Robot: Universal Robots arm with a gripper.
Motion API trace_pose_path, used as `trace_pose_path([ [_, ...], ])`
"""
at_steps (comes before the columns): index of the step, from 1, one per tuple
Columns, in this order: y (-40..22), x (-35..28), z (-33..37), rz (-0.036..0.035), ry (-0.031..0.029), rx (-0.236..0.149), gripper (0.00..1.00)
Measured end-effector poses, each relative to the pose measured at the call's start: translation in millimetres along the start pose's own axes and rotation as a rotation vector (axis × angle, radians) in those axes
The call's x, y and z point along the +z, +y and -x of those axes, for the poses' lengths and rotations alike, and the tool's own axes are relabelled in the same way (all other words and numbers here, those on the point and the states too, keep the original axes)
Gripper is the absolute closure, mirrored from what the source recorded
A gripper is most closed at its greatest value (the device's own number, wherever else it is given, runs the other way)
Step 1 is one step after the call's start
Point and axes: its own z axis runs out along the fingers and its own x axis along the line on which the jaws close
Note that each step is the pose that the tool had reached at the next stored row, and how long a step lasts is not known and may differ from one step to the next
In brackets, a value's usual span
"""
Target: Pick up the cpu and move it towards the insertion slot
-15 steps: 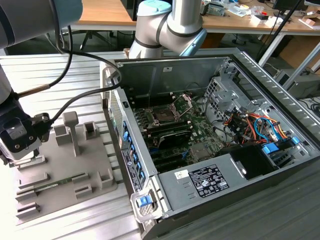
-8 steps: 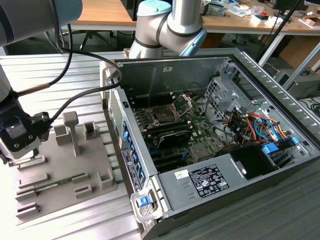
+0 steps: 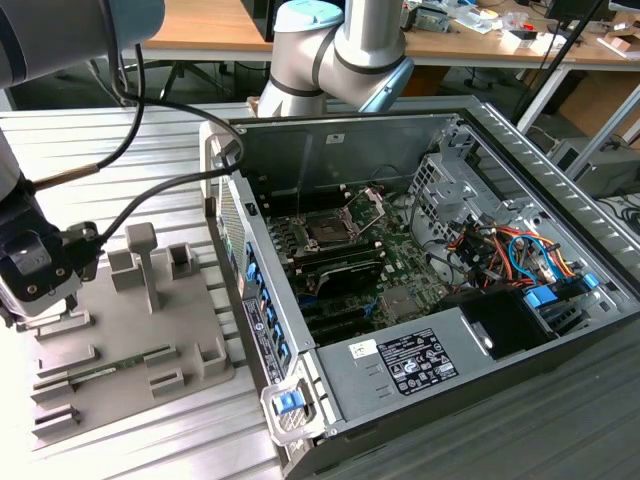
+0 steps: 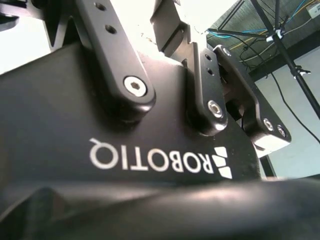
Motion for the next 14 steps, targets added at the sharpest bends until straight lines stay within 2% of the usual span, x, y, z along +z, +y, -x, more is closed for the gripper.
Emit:
trace_pose_path([
  [14, 0.2, -3.7, 0.0, 0.0, 0.0, 0.0, 0.45],
])
